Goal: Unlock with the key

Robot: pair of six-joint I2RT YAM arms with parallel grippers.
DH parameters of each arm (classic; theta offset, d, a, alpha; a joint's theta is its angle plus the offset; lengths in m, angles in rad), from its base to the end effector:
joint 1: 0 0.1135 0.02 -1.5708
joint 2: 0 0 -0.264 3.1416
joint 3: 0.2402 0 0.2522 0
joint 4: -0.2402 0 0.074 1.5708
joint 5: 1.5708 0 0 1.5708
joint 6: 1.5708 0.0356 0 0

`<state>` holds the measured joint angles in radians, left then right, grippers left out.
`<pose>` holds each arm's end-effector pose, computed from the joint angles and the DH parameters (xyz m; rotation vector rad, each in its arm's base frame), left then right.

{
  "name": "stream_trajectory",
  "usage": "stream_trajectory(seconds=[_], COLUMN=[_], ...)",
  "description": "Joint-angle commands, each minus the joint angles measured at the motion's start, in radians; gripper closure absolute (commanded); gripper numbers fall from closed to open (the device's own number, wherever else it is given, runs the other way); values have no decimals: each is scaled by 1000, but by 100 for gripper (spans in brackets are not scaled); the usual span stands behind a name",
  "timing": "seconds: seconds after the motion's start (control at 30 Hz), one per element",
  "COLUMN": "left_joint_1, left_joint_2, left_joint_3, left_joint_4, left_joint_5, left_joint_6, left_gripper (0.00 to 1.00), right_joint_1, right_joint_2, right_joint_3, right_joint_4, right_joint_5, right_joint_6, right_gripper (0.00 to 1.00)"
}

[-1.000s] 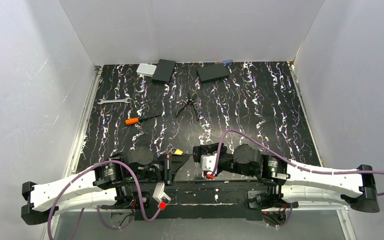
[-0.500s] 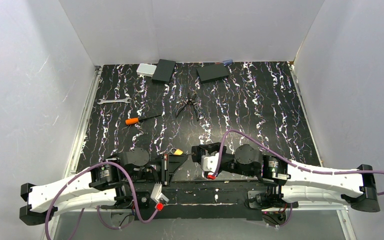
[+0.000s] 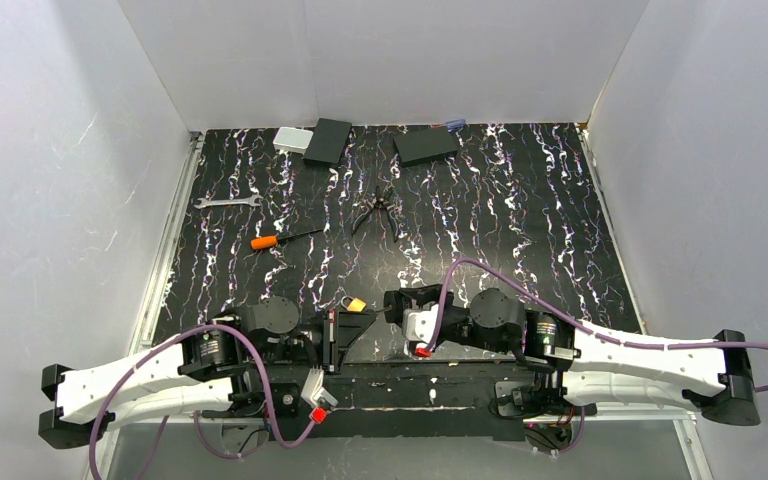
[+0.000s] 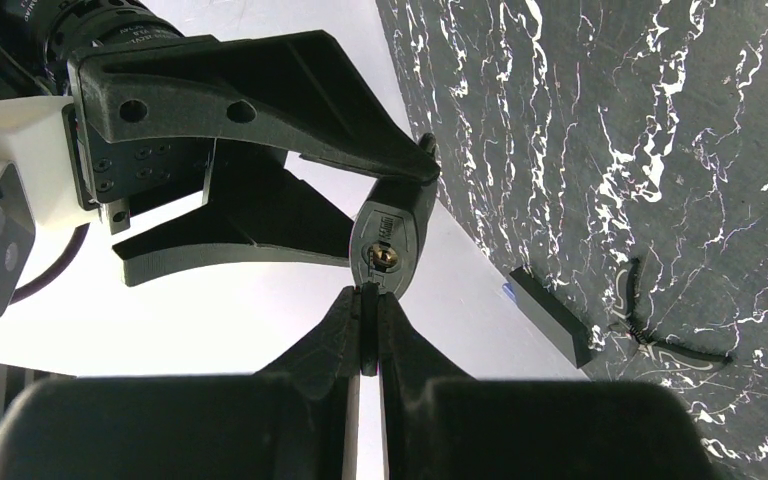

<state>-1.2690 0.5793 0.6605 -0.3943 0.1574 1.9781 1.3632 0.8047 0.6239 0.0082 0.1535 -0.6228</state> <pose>0.0369 -0.1374 0.3041 1.8824 -0.2080 0.3376 0.0458 0.1909 0.3000 -1.4083 1.0538 0.4081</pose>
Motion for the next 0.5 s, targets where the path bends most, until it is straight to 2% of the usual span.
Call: stream_trajectory(seconds=[0.0,0.47], left_joint_1=[-9,-13], left_joint_2=[2,3], left_joint_3=[-14,-29], left_joint_4=[18,15], left_joint_5=[38,-22], left_joint_6=[3,17], left_gripper=[100,100], right_joint_1=[-4,-6], right_joint_2=[-19,-13], right_joint_3=[22,33], right_joint_4=[151,145], right_joint_5=[6,-7], right_joint_6=[12,13], right_gripper=[99,99])
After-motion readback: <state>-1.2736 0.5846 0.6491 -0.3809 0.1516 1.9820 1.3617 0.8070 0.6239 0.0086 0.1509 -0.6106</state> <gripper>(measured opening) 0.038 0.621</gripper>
